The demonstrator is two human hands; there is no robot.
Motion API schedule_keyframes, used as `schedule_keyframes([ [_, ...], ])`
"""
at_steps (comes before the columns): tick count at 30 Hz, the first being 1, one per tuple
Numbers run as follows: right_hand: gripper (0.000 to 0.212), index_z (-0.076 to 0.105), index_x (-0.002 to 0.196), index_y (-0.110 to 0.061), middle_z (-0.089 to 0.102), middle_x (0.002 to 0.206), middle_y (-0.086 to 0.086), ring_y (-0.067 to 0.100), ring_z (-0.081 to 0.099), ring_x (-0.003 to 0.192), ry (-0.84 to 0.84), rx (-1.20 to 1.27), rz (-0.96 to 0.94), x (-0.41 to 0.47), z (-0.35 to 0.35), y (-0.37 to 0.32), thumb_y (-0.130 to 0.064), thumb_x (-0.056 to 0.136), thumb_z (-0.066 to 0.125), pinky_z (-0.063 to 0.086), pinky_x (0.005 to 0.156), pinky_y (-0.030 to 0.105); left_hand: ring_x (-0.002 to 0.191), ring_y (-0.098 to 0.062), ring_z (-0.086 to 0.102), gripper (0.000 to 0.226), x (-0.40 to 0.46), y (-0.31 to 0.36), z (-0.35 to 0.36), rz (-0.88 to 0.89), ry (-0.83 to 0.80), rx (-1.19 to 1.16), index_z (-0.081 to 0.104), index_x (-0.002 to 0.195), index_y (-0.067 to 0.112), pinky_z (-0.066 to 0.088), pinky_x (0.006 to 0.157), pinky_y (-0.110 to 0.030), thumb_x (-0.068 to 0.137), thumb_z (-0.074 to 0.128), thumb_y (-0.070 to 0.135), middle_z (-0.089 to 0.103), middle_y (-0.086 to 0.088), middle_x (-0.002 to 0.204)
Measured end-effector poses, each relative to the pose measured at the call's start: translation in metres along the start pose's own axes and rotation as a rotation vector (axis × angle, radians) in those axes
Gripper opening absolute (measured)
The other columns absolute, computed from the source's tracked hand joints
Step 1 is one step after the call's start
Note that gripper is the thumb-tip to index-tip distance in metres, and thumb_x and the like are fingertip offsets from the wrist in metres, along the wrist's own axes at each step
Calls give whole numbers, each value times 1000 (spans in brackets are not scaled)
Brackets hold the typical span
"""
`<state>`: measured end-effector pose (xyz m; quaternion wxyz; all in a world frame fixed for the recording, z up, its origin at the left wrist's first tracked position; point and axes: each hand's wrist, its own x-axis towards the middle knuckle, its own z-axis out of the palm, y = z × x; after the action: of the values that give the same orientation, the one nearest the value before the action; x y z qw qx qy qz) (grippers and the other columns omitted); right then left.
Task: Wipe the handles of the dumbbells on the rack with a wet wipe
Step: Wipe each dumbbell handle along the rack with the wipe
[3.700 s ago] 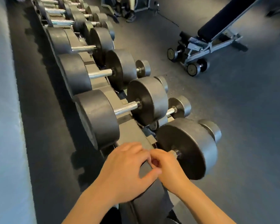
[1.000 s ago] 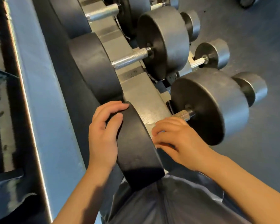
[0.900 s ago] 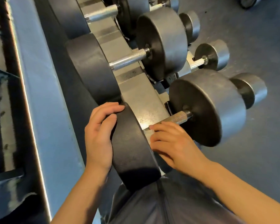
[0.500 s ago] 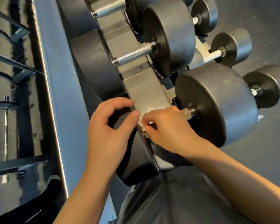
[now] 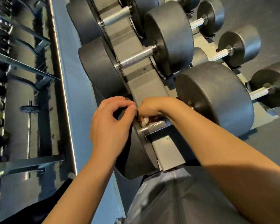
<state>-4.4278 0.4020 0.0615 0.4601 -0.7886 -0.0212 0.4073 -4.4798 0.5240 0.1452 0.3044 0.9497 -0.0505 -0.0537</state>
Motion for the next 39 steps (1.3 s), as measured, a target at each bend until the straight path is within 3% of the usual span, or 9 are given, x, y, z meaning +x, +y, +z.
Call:
schedule_keyframes([
  [6, 27, 52, 62, -20, 51, 62, -3, 16, 49, 65, 343, -140, -278, -26, 24, 19, -21, 89, 54, 36, 58, 29, 106, 2, 55, 13, 0, -6, 1, 2, 16, -65, 69, 84, 41, 44, 91, -26, 86, 67, 29, 63, 21, 105],
  [10, 19, 51, 71, -34, 51, 70, -19, 7, 50, 78, 688, -218, -524, -39, 54, 43, -26, 86, 61, 32, 83, 29, 107, 1, 54, 9, 1, -10, 2, 30, 24, -40, 70, 86, 39, 45, 94, -31, 87, 66, 31, 62, 21, 105],
  [16, 11, 69, 81, -24, 62, 93, -8, 14, 46, 96, 1100, -243, -577, -45, 108, 63, -27, 81, 58, 21, 83, 26, 111, 2, 51, 9, -3, -13, 1, 70, 1, -31, 68, 86, 42, 42, 94, -28, 82, 60, 41, 59, 26, 108],
  [19, 19, 70, 90, -22, 64, 94, -6, 13, 52, 89, 1034, -243, -533, -43, 132, 81, -26, 85, 52, 34, 81, 29, 113, 3, 50, 9, -1, -12, -2, 81, -33, -37, 68, 88, 43, 40, 98, -28, 84, 63, 36, 58, 24, 111],
  [23, 18, 69, 97, -15, 59, 91, -11, 3, 55, 85, 777, 476, -395, -34, 149, 76, -22, 96, 52, 45, 77, 21, 123, -3, 43, 16, -1, -12, -8, 109, -153, 56, 66, 99, 43, 36, 105, -35, 85, 61, 39, 51, 22, 122],
  [26, 19, 67, 93, -5, 52, 86, -2, 13, 52, 83, 685, 685, -275, -23, 148, 68, -17, 96, 53, 44, 77, 29, 125, -4, 42, 16, -2, -14, -7, 142, -163, 85, 63, 101, 45, 34, 103, -31, 85, 60, 44, 50, 22, 124],
  [29, 20, 70, 104, -16, 51, 95, -9, 14, 53, 97, 669, 709, -251, -24, 147, 65, -19, 97, 51, 46, 85, 28, 123, -6, 44, 14, -1, -17, -4, 163, -110, 107, 65, 101, 43, 34, 96, -26, 87, 62, 43, 53, 19, 122],
  [34, 24, 67, 85, -32, 56, 88, -17, 3, 56, 87, 724, 666, -425, -50, 143, 64, -11, 92, 59, 41, 76, 14, 123, -6, 43, 25, 2, -23, -5, 197, -131, 138, 61, 101, 47, 30, 88, -16, 82, 48, 55, 50, 21, 123],
  [39, 16, 75, 96, -21, 67, 87, -10, 1, 62, 83, 887, 687, -329, -52, 135, 49, -11, 85, 68, 47, 75, 13, 125, -6, 39, 35, 3, -28, -6, 282, -184, 256, 60, 109, 45, 26, 89, -17, 85, 38, 59, 40, 26, 122],
])
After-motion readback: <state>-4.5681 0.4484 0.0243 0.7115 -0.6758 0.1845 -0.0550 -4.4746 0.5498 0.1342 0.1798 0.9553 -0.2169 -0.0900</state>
